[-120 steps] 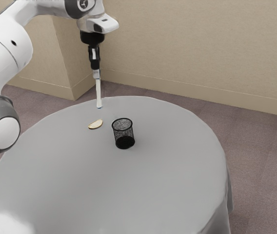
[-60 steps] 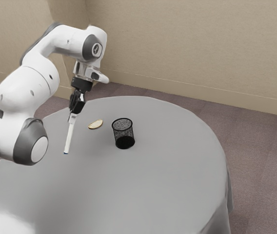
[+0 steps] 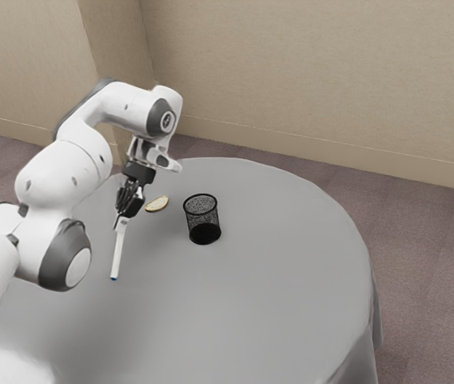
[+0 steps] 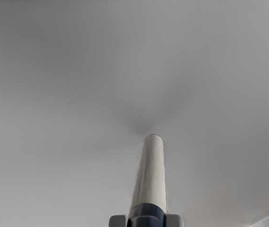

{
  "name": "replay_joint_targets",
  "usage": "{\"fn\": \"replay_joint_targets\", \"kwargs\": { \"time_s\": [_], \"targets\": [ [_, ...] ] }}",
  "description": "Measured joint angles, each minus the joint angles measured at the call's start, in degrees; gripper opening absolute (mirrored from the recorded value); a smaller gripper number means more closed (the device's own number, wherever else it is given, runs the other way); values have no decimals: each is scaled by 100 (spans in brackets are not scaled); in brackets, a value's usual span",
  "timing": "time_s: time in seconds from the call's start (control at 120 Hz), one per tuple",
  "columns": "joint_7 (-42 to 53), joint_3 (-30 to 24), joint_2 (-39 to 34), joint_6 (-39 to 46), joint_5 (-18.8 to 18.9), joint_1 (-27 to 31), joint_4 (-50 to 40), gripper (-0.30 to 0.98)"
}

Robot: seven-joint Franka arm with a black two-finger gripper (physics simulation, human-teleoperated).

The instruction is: Take the marker out of the pen holder and place it to the left of the pen holder.

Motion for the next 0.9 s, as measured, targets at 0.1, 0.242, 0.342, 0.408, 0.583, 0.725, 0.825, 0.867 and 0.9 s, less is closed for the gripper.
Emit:
{"fn": "replay_joint_targets", "kwargs": {
  "time_s": [0.1, 0.242, 0.342, 0.408, 0.583, 0.725, 0.825, 0.867, 0.9],
  "targets": [
    [-28, 0, 69, 44, -3, -7, 0, -10],
    [-60, -12, 168, 101, -51, -11, -8, -3],
    [-99, -9, 196, 106, -178, -10, -10, 19],
    [-123, -14, 198, 121, -232, -10, -14, 33],
    [-179, -221, -705, 304, -292, -55, -812, 53],
    [-214, -637, -4040, 1464, -166, -683, -4147, 61],
    [-229, -900, -5407, 2147, 67, -915, -5047, 64],
    [-235, -967, -5655, 2347, 121, -941, -5151, 64],
    [-239, -1001, -5745, 2480, 152, -951, -5179, 65]
  ]
}}
